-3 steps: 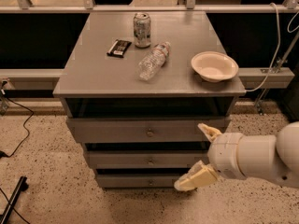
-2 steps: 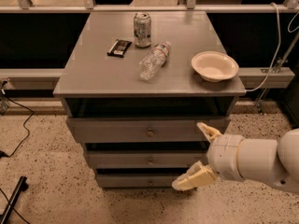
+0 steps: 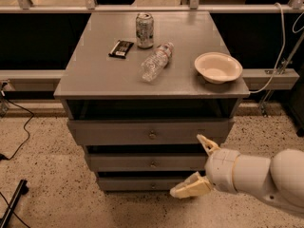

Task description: Open middle drawer

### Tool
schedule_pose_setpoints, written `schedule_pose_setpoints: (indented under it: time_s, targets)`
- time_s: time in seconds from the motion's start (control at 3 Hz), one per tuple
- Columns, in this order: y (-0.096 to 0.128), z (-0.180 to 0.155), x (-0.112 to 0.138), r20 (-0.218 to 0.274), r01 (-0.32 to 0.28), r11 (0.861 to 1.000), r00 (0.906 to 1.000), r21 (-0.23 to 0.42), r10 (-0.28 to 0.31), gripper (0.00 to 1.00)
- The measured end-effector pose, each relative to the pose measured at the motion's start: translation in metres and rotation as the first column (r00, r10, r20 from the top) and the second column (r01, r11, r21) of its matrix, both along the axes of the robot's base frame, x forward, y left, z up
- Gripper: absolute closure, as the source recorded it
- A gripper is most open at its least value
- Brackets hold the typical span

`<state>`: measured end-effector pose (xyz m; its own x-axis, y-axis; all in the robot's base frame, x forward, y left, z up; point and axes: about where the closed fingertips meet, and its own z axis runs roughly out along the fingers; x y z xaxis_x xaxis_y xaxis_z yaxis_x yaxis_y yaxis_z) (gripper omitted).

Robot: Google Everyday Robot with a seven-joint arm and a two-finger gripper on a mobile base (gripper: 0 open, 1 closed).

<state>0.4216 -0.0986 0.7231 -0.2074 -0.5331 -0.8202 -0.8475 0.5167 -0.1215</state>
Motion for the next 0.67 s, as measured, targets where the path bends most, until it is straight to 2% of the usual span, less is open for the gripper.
schedule_pose_setpoints:
  time_s: [0.33,0.67]
  targets:
    - [-0.001,-0.043,-0.003,0.132,0.024,1.000,0.9910,-0.006,-0.023,0.00]
    - [-0.005,-0.045,0.010,0.218,0.051,0.998,0.9750,-0.024,-0.045,0.00]
